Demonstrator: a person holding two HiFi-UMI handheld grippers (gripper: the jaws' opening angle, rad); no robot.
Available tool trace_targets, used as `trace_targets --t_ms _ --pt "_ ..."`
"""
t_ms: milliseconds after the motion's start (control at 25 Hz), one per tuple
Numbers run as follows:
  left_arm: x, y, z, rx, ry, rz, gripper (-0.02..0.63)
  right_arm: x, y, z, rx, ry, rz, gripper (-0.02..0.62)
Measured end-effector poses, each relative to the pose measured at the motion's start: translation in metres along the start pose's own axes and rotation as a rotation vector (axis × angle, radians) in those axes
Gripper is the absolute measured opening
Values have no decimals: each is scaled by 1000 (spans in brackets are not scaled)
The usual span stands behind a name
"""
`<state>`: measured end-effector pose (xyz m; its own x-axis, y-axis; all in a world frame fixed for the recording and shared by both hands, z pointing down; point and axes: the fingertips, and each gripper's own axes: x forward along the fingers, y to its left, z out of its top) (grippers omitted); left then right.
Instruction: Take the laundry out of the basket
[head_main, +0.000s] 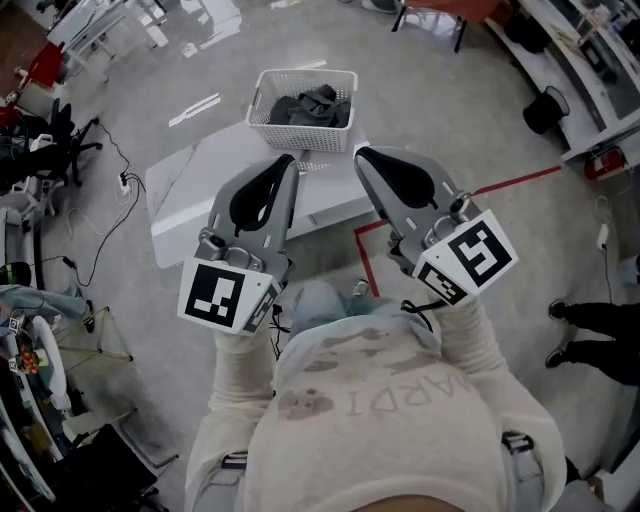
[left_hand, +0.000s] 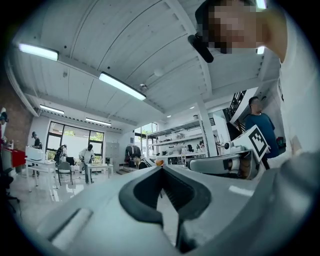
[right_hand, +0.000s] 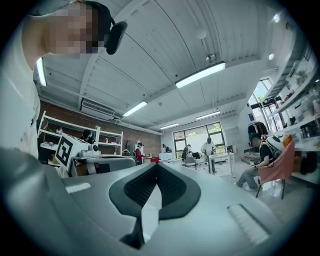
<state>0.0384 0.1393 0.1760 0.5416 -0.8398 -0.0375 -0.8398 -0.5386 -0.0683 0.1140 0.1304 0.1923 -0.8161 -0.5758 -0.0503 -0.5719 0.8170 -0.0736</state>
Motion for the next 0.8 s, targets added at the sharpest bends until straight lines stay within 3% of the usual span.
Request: trace_targets --t_ms 480,800 --pt "57 46 -22 -60 9 -13 1 37 -57 -16 19 31 -27 29" --pt "110 99 -27 -58 7 -34 1 97 -104 -10 9 29 -29 29"
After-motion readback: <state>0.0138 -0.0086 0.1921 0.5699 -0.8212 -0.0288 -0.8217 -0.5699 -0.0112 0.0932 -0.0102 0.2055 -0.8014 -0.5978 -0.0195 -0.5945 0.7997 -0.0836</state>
